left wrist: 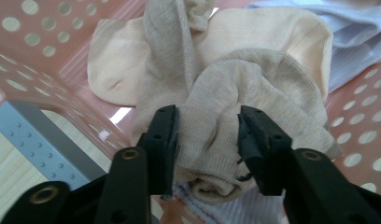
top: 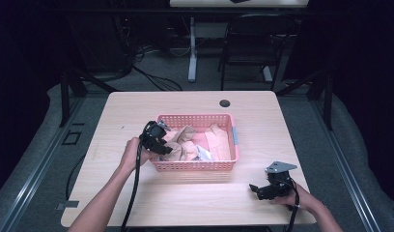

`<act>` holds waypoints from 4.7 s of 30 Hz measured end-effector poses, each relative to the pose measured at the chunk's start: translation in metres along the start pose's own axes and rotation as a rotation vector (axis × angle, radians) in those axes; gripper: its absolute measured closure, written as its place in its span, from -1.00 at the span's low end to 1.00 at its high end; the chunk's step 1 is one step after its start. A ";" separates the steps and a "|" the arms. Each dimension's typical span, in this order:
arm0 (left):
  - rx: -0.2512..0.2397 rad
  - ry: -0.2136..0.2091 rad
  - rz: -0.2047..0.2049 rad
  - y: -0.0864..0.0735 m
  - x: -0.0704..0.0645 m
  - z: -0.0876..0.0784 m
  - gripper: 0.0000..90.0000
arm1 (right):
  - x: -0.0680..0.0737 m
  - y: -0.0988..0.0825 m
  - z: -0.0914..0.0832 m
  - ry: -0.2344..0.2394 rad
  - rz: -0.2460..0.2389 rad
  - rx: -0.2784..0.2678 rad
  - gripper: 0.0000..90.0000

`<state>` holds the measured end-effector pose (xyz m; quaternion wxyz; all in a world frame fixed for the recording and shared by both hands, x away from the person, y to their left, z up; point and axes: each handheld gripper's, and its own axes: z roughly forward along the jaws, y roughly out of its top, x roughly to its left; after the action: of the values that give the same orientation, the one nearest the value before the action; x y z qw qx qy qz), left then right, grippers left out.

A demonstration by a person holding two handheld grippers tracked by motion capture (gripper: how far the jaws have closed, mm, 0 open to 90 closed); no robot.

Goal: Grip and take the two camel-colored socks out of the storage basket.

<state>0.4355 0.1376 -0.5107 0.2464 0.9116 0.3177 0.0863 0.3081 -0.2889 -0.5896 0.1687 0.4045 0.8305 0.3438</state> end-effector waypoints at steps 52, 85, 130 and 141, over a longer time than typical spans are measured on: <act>0.013 -0.020 0.077 0.037 -0.005 -0.077 0.94 | 0.000 0.000 0.000 0.001 0.001 0.001 -1.00; 0.080 -0.016 0.149 0.090 0.000 -0.148 0.93 | 0.000 0.000 0.000 0.000 -0.001 0.003 -1.00; 0.213 0.065 -0.039 0.001 0.060 -0.208 0.92 | 0.000 0.000 0.000 -0.001 -0.004 0.006 -1.00; 0.240 0.035 -0.081 -0.024 0.070 -0.187 0.91 | 0.000 0.000 0.000 -0.001 -0.002 0.003 -1.00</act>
<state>0.4184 0.2710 -0.3610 0.1330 0.9192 0.3667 0.0536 0.3082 -0.2890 -0.5894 0.1687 0.4042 0.8313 0.3421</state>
